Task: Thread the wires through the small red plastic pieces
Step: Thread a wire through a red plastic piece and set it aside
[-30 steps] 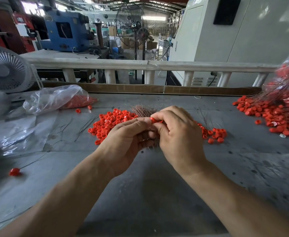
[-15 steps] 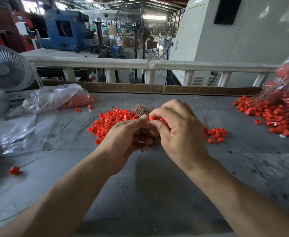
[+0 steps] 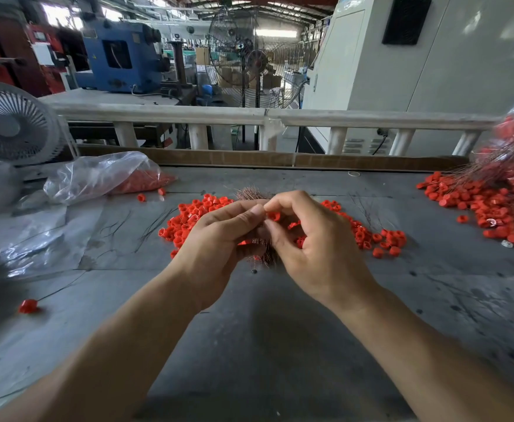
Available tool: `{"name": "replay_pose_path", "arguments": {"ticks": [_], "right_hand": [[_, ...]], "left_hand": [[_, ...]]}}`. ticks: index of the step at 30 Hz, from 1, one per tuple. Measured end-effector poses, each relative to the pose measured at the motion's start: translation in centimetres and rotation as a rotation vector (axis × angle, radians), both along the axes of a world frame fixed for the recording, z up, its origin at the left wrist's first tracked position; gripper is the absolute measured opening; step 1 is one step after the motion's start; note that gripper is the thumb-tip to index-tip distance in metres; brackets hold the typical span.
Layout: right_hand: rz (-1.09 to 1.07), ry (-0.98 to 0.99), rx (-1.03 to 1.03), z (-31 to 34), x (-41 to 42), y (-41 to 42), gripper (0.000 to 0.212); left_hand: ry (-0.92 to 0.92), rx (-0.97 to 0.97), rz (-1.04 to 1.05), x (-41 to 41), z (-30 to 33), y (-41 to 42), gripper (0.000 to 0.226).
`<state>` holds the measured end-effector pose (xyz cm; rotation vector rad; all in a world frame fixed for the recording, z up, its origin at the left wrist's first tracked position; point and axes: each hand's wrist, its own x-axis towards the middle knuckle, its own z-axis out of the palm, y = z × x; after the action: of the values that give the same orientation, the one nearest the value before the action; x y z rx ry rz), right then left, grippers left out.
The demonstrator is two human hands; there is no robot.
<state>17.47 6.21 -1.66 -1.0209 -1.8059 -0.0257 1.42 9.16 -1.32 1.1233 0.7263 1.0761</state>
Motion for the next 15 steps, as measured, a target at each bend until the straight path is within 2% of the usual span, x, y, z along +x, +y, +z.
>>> {"name": "replay_pose_path", "arguments": {"ticks": [7, 13, 15], "right_hand": [[0.058, 0.095, -0.117, -0.23, -0.21, 0.05, 0.020], [0.080, 0.179, -0.204, -0.15, -0.28, -0.06, 0.017], [0.078, 0.203, -0.237, -0.17, -0.29, -0.07, 0.015]], "left_hand": [[0.013, 0.058, 0.058, -0.30, -0.36, 0.42, 0.043], [0.039, 0.128, 0.128, -0.41, -0.37, 0.73, 0.010], [0.084, 0.149, 0.169, -0.39, -0.34, 0.70, 0.006]]}}
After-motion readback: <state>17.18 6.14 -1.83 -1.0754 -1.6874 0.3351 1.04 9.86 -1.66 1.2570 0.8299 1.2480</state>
